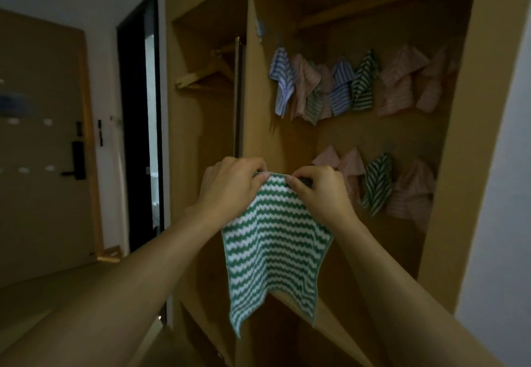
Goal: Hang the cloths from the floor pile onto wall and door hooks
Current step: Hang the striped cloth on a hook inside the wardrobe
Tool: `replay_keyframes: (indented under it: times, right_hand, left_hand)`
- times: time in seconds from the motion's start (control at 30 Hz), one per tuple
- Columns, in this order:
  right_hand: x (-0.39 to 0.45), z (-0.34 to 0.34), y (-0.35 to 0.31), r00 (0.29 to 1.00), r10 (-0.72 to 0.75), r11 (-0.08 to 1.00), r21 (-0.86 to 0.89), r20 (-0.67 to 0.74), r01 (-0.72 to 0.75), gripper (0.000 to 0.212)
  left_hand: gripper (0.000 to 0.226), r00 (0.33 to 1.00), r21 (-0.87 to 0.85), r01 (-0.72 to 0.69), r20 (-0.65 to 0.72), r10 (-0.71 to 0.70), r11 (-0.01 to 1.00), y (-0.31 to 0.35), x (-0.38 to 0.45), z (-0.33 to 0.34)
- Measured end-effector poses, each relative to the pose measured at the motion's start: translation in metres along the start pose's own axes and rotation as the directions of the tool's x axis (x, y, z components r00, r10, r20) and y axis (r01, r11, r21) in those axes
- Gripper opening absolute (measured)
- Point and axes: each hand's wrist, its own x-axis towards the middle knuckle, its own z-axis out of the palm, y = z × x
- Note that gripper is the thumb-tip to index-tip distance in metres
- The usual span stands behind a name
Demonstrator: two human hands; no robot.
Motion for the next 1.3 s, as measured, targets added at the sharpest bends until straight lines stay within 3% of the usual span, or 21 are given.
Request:
replay_keyframes:
  times: [0.47, 0.8, 0.97, 1.13, 1.3]
  right_hand:
    - [0.223, 0.080, 0.028, 0.990, -0.021, 0.999, 0.038, -0.139, 0.026, 0.026]
    - [0.385, 0.075, 0.063, 0.959, -0.064, 0.998, -0.038, -0.277, 0.056, 0.035]
    - [0.460, 0.053, 0.073, 0.926, 0.015, 0.998, 0.056, -0.378, 0.007, 0.031]
    - [0.515, 0.041, 0.071, 0.935, 0.086, 0.991, 0.128, -0.343, -0.044, 0.015]
    - [0.538, 0.047, 0.065, 0.950, 0.075, 0.996, 0.065, -0.302, -0.058, 0.035]
  left_hand:
    - [0.024, 0.985, 0.083, -0.014, -0.172, 0.028, 0.996, -0.139, 0.197, 0.031]
    - [0.016, 0.928, 0.209, 0.065, -0.371, 0.018, 0.976, -0.157, 0.335, 0.034]
    - [0.015, 0.893, 0.257, 0.104, -0.450, 0.023, 0.961, -0.153, 0.410, 0.027]
    - [0.014, 0.852, 0.300, 0.154, -0.523, 0.027, 0.941, -0.148, 0.464, 0.019]
    - [0.033, 0.832, 0.409, 0.234, -0.554, 0.036, 0.882, -0.154, 0.488, 0.022]
